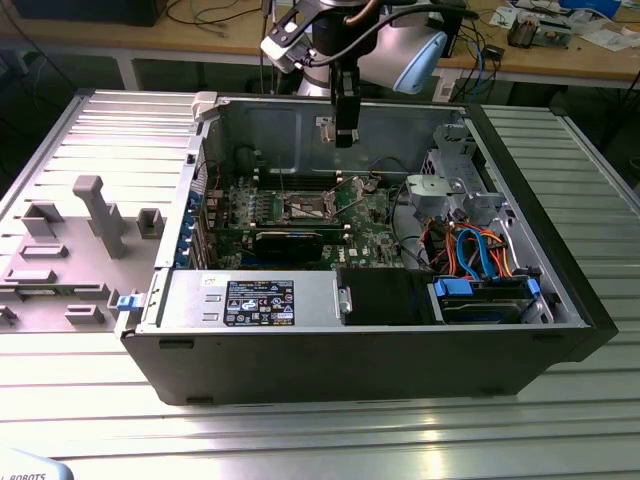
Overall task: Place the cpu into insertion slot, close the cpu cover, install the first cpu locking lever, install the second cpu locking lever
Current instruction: 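Place the cpu into insertion slot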
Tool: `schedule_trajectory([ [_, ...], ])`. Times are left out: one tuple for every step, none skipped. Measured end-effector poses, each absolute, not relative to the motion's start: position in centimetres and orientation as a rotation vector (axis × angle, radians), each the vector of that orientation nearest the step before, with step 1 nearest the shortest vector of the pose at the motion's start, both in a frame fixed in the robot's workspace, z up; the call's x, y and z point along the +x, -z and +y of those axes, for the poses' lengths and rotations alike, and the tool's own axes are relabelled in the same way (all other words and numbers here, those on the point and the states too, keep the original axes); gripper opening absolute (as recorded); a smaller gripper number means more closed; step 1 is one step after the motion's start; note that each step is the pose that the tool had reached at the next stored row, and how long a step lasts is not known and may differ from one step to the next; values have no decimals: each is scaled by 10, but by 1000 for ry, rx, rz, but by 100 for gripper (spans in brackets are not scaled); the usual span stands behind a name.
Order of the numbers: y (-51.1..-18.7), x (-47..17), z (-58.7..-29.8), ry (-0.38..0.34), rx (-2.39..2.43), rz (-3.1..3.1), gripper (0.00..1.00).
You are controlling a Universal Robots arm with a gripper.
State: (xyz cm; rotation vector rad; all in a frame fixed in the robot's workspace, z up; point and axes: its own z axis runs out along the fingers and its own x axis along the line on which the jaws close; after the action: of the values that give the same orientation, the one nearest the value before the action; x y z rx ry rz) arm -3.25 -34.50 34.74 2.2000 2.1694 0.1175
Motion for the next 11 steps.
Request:
schedule_trajectory([
  [-347, -33, -345, -117, 2200, 2169, 54],
  [-346, -33, -345, -117, 2200, 2169, 54],
  [-346, -33, -345, -117, 2200, 2169, 54],
  [-345, -33, -345, -117, 2200, 2169, 54],
  [-344, -33, -345, -117, 2200, 2169, 54],
  [-344, -33, -345, -117, 2200, 2169, 54],
  [-343, -33, -345, -117, 2200, 2169, 54],
  [-343, -33, -345, -117, 2200, 2169, 54],
  [-342, -33, -345, -117, 2200, 2169, 54],
  [-342, -33, -345, -117, 2200, 2169, 54],
  [-342, -33, -345, -117, 2200, 2169, 54],
])
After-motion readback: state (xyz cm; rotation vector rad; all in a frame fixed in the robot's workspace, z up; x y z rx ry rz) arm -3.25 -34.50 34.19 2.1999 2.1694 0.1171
